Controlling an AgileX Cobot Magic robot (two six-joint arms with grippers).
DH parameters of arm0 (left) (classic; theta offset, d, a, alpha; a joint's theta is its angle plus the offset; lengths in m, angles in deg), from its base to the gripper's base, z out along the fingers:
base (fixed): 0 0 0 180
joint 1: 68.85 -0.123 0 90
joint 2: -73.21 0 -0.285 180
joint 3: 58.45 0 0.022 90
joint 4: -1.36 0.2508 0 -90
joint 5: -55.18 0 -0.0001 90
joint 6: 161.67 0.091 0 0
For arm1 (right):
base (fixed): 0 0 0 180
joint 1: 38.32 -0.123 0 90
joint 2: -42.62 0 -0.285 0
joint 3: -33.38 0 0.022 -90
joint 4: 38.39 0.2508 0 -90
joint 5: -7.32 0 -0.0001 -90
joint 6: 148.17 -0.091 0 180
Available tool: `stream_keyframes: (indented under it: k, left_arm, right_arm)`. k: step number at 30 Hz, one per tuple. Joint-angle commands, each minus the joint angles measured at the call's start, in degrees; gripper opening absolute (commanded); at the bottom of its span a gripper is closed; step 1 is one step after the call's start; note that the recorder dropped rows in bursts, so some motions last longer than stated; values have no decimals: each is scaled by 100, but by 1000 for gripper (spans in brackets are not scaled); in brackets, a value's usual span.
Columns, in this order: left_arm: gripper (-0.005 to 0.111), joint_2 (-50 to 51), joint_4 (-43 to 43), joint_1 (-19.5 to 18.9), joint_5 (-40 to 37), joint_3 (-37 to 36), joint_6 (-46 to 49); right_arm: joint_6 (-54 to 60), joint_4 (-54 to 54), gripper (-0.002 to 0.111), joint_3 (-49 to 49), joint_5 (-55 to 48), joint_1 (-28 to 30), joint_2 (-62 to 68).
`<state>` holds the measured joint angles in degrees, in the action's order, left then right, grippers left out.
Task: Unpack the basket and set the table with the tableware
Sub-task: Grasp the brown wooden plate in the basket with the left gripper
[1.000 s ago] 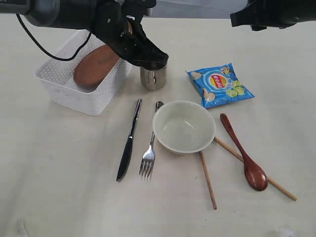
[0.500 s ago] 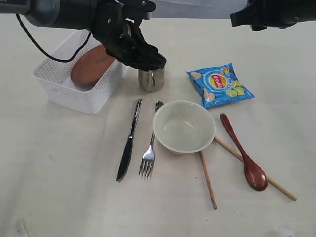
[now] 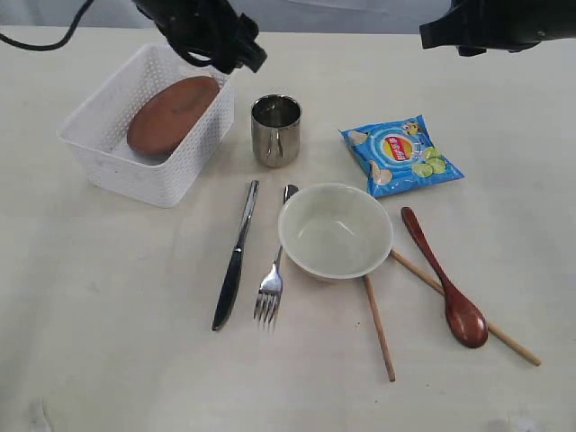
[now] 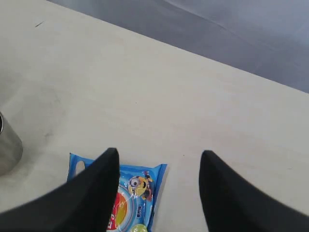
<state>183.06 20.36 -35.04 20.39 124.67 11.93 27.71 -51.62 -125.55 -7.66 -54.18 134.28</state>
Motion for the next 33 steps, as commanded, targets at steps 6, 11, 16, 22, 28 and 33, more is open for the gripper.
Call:
stream_keyframes:
  k: [6,11,16,22,28,33]
  left_arm:
    - [72,-782,1998,-131,565,-2281,-358]
    - [72,-1594,2028,-468,1051,-3009,289]
    - [72,-1464,2019,-730,2024,-3119,776]
    - [72,-1102,2007,-743,1785,-3034,763]
    - [72,-710,1926,-743,867,-2456,778]
    - [72,-551,1977,-743,915,-2311,989]
  right_arm:
    - [-7,7,49,-39,3,36,-51]
    - [-15,148,49,-39,4,36,-51]
    - [-15,159,49,-39,-30,36,-51]
    - [-15,159,49,-39,8,36,-51]
    - [-15,159,49,-39,8,36,-51]
    - [-15,159,49,-39,8,36,-51]
